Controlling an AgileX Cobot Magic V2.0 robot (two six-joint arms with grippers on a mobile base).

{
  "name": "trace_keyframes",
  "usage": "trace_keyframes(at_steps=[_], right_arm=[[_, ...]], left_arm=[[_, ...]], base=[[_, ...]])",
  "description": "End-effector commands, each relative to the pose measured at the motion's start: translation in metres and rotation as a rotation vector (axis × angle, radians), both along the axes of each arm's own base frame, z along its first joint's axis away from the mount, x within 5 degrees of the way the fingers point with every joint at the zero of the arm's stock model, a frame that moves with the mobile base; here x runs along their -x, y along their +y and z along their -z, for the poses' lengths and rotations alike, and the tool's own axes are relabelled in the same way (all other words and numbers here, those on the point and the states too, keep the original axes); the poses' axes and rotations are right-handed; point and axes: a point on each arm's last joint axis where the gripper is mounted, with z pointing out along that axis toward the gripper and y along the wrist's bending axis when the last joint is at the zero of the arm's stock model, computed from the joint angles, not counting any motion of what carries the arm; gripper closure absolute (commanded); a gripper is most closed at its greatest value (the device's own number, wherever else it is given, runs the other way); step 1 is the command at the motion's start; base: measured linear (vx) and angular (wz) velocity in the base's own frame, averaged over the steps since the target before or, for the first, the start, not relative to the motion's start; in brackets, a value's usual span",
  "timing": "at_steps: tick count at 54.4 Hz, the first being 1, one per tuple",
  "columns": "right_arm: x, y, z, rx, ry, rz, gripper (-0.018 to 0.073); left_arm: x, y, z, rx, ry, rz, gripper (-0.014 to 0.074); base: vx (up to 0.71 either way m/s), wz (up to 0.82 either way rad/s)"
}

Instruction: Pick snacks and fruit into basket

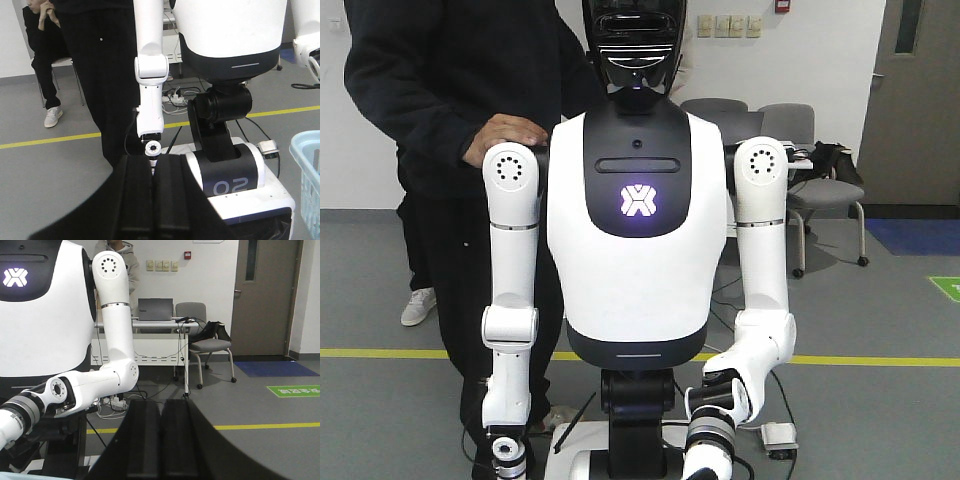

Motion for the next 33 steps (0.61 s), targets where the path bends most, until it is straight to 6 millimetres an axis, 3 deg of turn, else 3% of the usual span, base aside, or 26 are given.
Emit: trace_keyframes(at_steps=[1,14,33], right_arm=[[0.001,0.0,-0.001,0.014,-0.04,0.003,0.0568],[0.001,-0.002,0.018,-0.015,0.169,0.028,0.0568],[0.002,-0.003,0.023,-0.034,0.218,0.034,0.0568]], left_arm=[[0.0,0.0,-0.007,0.01,-0.09,-0.003,0.0605],[0.0,0.0,-0.007,0.01,-0.091,-0.003,0.0605],[0.0,0.0,-0.007,0.01,-0.091,-0.003,0.0605]], base=[[0.0,0.0],[0.0,0.0],[0.0,0.0]])
